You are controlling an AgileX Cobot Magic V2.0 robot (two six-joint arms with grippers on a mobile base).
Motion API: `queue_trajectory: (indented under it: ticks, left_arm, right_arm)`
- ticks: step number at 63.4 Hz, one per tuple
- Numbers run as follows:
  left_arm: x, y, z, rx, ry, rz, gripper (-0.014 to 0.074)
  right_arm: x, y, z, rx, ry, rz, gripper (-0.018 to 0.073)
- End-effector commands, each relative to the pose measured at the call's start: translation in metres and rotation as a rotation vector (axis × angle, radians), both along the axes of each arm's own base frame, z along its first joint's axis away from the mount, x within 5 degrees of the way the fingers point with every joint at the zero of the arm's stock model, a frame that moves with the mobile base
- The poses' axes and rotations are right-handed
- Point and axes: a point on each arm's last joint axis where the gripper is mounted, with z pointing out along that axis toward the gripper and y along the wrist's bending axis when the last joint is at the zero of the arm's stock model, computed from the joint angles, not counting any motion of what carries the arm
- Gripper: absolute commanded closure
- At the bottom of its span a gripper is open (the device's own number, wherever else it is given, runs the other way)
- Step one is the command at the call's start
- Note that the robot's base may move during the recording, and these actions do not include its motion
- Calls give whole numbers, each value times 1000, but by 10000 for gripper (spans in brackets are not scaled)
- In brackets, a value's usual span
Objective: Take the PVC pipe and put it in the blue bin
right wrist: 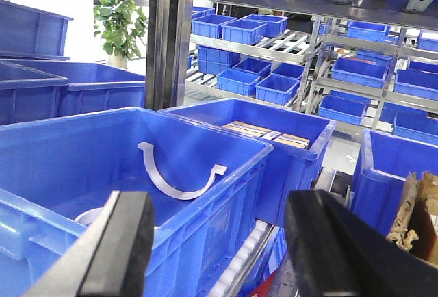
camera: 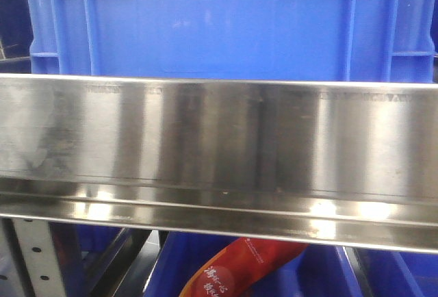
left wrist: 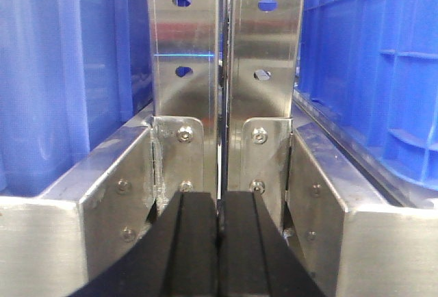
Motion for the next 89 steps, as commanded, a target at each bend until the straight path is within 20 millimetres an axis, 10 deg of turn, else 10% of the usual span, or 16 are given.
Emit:
queue_trajectory:
  ticks: [1, 33, 56, 89]
  left_arm:
    - [-1, 0, 2, -7, -27, 3, 707]
    - [-1, 0, 2, -7, -27, 3, 707]
    - [-1, 0, 2, -7, -27, 3, 707]
    - [-1, 0, 2, -7, -27, 3, 707]
  right_arm:
    - [-1, -1, 1, -1, -14, -7, 251]
    - [-1, -1, 0, -2, -8, -8, 260]
    - [-10, -6, 0, 4, -29, -80, 603]
    - [-40, -12, -10, 12, -55, -211, 673]
